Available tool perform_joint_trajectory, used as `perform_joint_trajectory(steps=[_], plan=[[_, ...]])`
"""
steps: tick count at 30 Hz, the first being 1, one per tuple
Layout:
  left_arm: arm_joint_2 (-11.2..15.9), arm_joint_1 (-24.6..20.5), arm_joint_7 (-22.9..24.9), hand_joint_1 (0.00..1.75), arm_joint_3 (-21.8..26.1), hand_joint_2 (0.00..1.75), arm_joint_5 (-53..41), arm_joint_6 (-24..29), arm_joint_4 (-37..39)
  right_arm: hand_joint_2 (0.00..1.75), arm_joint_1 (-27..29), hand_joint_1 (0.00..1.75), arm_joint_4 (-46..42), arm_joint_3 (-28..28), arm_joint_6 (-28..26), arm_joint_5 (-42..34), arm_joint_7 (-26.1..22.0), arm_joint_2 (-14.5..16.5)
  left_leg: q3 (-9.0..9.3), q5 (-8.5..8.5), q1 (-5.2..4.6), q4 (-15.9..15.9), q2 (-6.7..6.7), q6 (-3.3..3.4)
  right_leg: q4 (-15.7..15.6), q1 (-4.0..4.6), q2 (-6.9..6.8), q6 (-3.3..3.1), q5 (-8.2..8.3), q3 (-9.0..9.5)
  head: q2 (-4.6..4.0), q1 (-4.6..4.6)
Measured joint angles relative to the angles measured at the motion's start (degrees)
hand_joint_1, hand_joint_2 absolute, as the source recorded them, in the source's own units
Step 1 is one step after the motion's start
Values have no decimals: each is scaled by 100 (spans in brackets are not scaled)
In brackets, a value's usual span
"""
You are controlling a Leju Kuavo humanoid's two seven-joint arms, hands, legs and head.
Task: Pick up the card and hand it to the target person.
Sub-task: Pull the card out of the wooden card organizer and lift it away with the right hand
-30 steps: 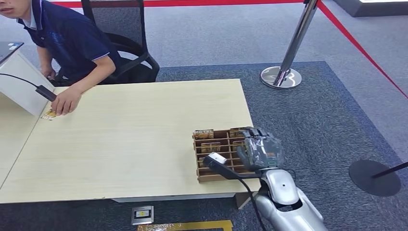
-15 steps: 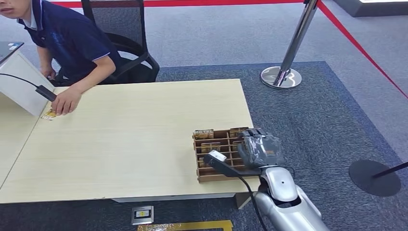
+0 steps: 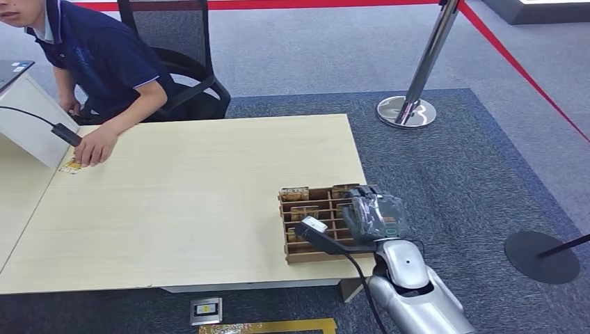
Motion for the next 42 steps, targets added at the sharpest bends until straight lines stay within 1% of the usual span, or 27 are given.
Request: perform_joint_trajectory(steps=[13,15,16,17,18,19,20,27,31,34,38,42], plan=[[0,7,-15,0,18,0,58,51,26,175,-168,92,386,4,-186,-127,-76,-1,0,0,0,0,0,0,0,0,0,0,0,0,1,0],[0,8,-15,0,18,0,65,62,27,175,-197,108,437,5,-207,-150,-86,0,0,0,0,0,0,0,0,0,0,0,1,0,0,0],[0,8,-15,0,19,0,67,66,27,175,-212,123,462,6,-216,-163,-90,0,0,0,0,0,0,0,0,0,0,0,1,0,0,0],[0,9,-15,0,19,0,70,69,28,175,-227,143,485,7,-227,-176,-92,0,0,0,0,0,0,0,0,0,0,0,1,0,0,0],[0,10,-15,0,20,0,74,71,28,175,-242,157,505,8,-240,-192,-94,0,1,0,0,0,0,0,0,0,0,0,1,0,0,0],[0,11,-15,0,22,0,78,73,28,175,-256,169,522,10,-255,-210,-96,-1,1,0,0,0,0,0,0,0,0,0,1,1,0,0],[0,11,-16,0,23,0,80,75,28,175,-271,175,540,13,-274,-231,-97,-1,1,0,0,0,0,0,0,0,0,0,1,1,0,0],[0,16,-30,0,33,0,99,88,28,175,-345,175,628,89,-459,-317,-97,-11,3,2,0,0,0,0,0,0,0,-3,3,1,0,0],[0,24,-34,0,38,0,129,101,28,175,-282,175,475,134,-486,-303,-53,-67,1,4,0,0,0,1,0,0,0,-2,4,1,0,1],[0,34,-42,0,42,0,149,106,28,175,-174,175,170,178,-431,-278,1,-155,1,4,0,0,0,1,0,0,0,-2,4,0,0,0],[0,42,-48,0,47,0,167,106,28,175,14,175,-494,250,-317,-230,37,-306,-1,3,0,1,0,1,0,0,0,-2,4,-1,0,1],[-2,42,-52,0,51,0,166,104,28,175,89,175,-1200,342,-206,-365,-170,-408,-1,4,0,0,0,1,0,0,0,-2,4,-1,0,1]])
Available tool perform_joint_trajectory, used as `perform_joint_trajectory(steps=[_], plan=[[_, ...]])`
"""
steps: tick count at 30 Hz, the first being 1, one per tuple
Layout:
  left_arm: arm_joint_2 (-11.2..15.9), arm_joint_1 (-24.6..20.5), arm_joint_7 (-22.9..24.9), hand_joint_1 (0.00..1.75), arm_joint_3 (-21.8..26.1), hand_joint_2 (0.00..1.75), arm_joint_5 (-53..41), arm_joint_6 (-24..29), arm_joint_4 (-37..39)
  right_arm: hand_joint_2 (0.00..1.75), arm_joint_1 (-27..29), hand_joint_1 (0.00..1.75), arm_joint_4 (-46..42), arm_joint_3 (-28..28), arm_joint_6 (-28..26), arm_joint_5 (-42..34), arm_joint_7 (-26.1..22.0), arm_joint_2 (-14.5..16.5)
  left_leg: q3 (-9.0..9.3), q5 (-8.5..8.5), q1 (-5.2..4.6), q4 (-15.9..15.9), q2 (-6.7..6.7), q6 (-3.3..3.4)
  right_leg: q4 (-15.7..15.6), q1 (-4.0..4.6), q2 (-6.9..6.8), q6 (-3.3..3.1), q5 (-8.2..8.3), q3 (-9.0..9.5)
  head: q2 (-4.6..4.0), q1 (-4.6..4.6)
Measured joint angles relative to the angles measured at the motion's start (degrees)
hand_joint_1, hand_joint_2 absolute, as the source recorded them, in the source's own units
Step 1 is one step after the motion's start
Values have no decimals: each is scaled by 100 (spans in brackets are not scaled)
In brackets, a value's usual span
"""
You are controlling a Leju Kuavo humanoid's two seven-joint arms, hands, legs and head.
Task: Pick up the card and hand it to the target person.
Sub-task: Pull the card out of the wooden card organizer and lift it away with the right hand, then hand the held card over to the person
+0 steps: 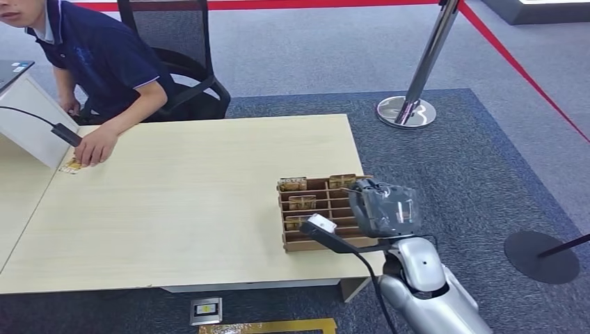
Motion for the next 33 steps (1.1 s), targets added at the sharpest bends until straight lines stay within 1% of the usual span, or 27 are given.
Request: perform_joint_trajectory(steps=[3,5,7,9,12,16,23,27,33], plan=[[-8,-7,0,0,0,0,-14,-11,1,175,-104,175,-392,157,148,-194,-211,10,0,3,0,0,0,0,2,0,0,-2,2,1,0,-1],[-18,-13,-3,0,0,0,-35,-26,3,175,-291,175,-480,295,232,-370,-319,73,0,6,1,0,1,-2,4,1,0,-4,4,1,0,0],[-34,-27,-17,0,-1,0,-66,-42,4,175,-585,175,-423,441,290,-564,-397,210,1,10,1,0,3,-4,6,1,0,-5,7,-1,0,0],[-53,-45,-33,0,-5,0,-106,-52,5,175,-946,175,-235,573,318,-694,-420,411,1,15,1,0,7,-6,8,1,0,-6,9,-1,0,0],[-73,-60,-38,0,-12,0,-175,-66,10,175,-1478,175,227,712,319,-781,-406,758,1,19,2,0,7,-9,10,2,0,-8,11,-2,0,0],[-91,-84,15,0,-26,0,-271,-102,16,175,-2120,175,1079,789,222,-813,-403,1261,0,21,2,0,6,-11,13,3,0,-10,12,-4,0,-1],[-113,-109,156,0,-62,0,-390,-118,45,175,-2877,175,2469,858,75,-798,-404,1943,-4,21,2,0,6,-11,12,3,0,-10,12,-7,0,-1],[-128,-114,173,0,-78,0,-434,-120,48,175,-3175,175,3154,862,-21,-859,-414,2168,-4,21,2,0,5,-11,11,3,0,-9,12,-7,0,-1],[-143,-121,200,0,-138,0,-489,-115,49,175,-3369,175,3708,869,-96,-962,-418,2213,-5,21,2,0,4,-11,10,2,0,-7,13,-6,0,1]])
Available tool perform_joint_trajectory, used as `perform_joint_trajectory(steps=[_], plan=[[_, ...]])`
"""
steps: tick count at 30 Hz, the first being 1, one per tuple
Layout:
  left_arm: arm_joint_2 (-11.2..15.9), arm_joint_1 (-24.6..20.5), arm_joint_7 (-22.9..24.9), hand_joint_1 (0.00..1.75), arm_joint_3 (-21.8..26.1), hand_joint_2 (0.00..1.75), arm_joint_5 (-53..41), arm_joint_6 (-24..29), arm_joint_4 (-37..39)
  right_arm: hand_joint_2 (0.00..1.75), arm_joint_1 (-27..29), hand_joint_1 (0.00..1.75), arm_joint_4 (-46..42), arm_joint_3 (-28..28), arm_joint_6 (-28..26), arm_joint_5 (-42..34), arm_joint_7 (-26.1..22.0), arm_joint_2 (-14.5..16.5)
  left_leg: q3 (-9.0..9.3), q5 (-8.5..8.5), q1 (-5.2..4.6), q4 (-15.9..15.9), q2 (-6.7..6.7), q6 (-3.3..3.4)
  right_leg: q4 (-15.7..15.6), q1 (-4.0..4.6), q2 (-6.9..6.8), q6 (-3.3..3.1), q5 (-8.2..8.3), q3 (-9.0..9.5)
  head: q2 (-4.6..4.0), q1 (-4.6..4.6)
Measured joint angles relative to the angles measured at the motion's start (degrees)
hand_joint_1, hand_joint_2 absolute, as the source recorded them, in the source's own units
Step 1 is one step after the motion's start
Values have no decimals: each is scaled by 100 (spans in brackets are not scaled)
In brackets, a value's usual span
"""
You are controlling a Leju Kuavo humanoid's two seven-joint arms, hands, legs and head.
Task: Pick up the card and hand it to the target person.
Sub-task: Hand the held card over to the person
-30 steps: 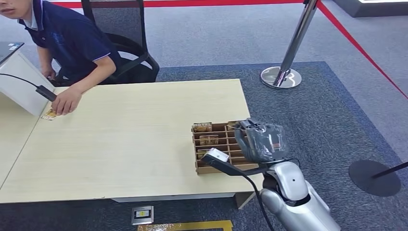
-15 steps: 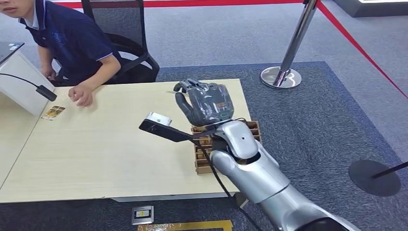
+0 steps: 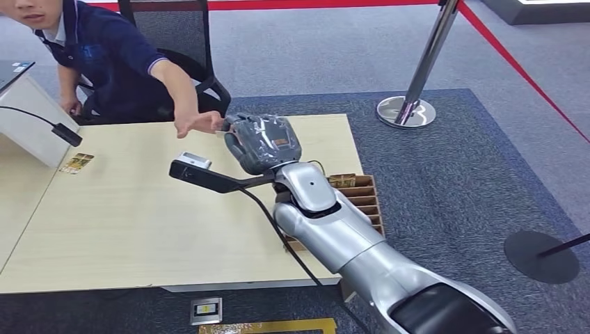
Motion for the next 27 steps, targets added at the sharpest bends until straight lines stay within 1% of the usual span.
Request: perform_joint_trajectory(steps=[6,11,16,17,20,21,27], plan=[[-3,-13,124,0,-34,0,-56,14,1,175,-44,175,312,0,-13,-35,-40,2,0,0,1,0,0,0,0,0,0,0,0,0,0,-1],[-3,-17,127,0,-37,0,-57,19,1,175,-43,175,383,34,61,-124,-111,4,0,0,0,0,0,0,0,0,0,0,0,0,0,-1],[-3,-20,115,0,-37,0,-57,49,1,175,-34,175,352,188,195,-327,-197,7,0,0,0,0,0,0,0,0,0,0,0,0,0,-1],[-4,-20,115,0,-37,0,-57,51,1,175,-31,154,333,220,215,-372,-216,7,0,0,0,0,0,0,0,0,0,0,0,0,0,-1],[-5,-20,116,0,-37,0,-57,62,1,175,-13,24,264,299,267,-513,-284,7,0,0,1,0,0,0,0,0,0,0,0,0,0,-1],[-5,-20,119,0,-37,0,-55,66,1,175,-1,0,234,315,285,-562,-299,7,0,0,1,0,0,0,0,0,0,0,0,-1,0,-1],[-5,-19,132,0,-37,0,-17,88,1,175,152,0,-150,278,377,-790,-367,-4,1,0,0,0,1,0,0,1,0,0,0,-2,0,-1]])
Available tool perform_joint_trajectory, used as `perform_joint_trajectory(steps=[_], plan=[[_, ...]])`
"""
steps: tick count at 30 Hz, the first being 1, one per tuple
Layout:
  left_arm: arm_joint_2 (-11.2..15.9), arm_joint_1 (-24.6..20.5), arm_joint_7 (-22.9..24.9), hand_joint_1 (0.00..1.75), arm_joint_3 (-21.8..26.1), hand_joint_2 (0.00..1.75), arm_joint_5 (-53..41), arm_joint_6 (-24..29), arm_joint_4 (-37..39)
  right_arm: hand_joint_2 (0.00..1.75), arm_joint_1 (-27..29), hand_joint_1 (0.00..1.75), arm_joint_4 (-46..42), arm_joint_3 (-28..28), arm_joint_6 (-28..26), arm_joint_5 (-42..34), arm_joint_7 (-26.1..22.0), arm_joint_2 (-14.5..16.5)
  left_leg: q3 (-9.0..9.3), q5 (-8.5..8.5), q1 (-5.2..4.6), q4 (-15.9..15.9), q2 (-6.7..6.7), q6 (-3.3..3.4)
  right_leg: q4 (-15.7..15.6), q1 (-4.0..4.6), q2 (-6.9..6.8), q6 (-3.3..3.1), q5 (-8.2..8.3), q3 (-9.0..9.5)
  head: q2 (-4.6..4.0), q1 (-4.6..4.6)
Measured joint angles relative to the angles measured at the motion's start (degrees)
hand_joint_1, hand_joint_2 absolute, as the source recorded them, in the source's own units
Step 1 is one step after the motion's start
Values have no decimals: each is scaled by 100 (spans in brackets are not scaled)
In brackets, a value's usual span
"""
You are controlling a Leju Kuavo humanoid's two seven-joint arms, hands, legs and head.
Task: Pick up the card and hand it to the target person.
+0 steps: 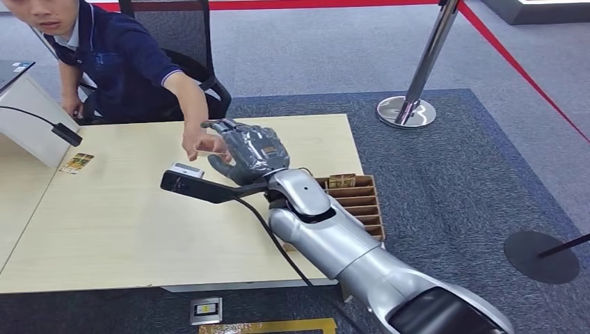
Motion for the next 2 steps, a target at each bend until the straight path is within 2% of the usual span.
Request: perform_joint_trajectory(steps=[2], plan=[[0,0,0,0,0,0,4,3,0,175,53,0,-132,-33,36,-12,-14,-4,0,0,0,0,0,0,0,0,0,0,0,0,0,-1]])
